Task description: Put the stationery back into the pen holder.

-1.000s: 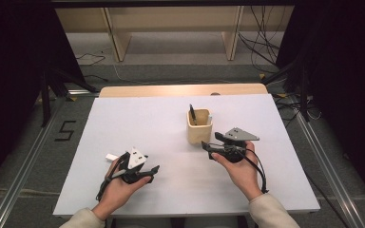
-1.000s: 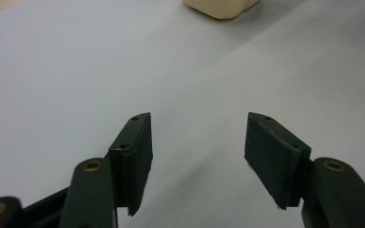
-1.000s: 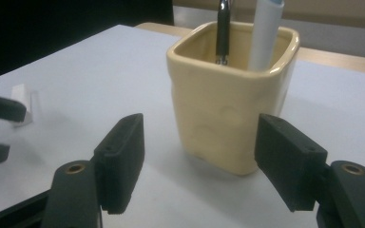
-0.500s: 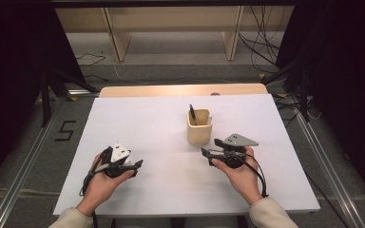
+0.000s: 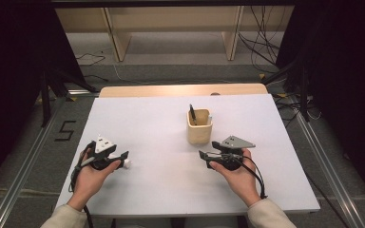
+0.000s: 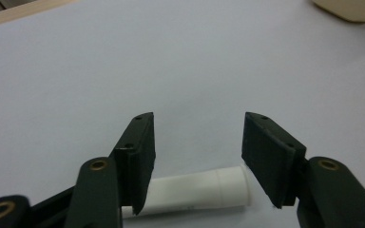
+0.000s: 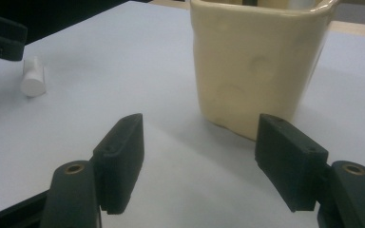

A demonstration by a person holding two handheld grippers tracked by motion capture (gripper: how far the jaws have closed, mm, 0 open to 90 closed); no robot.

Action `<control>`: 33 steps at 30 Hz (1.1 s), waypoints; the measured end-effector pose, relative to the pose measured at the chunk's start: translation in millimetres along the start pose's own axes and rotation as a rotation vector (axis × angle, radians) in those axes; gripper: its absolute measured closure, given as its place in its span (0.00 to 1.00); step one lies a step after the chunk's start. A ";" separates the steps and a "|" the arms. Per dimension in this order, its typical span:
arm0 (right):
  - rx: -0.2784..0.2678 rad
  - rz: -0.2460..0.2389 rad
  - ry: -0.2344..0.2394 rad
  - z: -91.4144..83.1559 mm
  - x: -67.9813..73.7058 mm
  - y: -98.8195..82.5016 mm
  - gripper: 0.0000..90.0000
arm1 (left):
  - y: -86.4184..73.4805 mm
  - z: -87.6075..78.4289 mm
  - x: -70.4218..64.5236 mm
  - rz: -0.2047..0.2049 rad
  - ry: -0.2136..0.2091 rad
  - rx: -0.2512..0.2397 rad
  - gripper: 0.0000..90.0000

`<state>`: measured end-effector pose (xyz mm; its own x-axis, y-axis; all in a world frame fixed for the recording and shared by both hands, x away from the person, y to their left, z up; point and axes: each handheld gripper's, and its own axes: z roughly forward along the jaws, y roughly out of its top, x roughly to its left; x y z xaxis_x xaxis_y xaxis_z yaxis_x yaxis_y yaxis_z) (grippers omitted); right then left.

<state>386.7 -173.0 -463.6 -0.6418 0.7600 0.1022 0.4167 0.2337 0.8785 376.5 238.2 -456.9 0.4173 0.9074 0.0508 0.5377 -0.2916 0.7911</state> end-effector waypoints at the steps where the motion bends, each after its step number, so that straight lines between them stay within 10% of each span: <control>1: 0.001 -0.001 0.000 0.2 0.2 -0.1 0.38 | -0.2 -0.3 3.0 -0.008 0.008 0.001 0.51; 18: 0.012 -0.003 0.012 2.7 2.9 -1.9 0.38 | -13.0 2.3 44.6 -0.076 0.168 0.103 0.90; 33: 0.022 -0.008 0.017 4.4 4.8 -2.9 0.38 | -15.5 11.5 46.5 -0.034 0.140 0.137 1.00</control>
<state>385.2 -167.4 -467.7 -0.6563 0.7474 0.1032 0.4253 0.2535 0.8688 396.1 281.4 -473.8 0.2963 0.9479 0.1172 0.6483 -0.2897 0.7041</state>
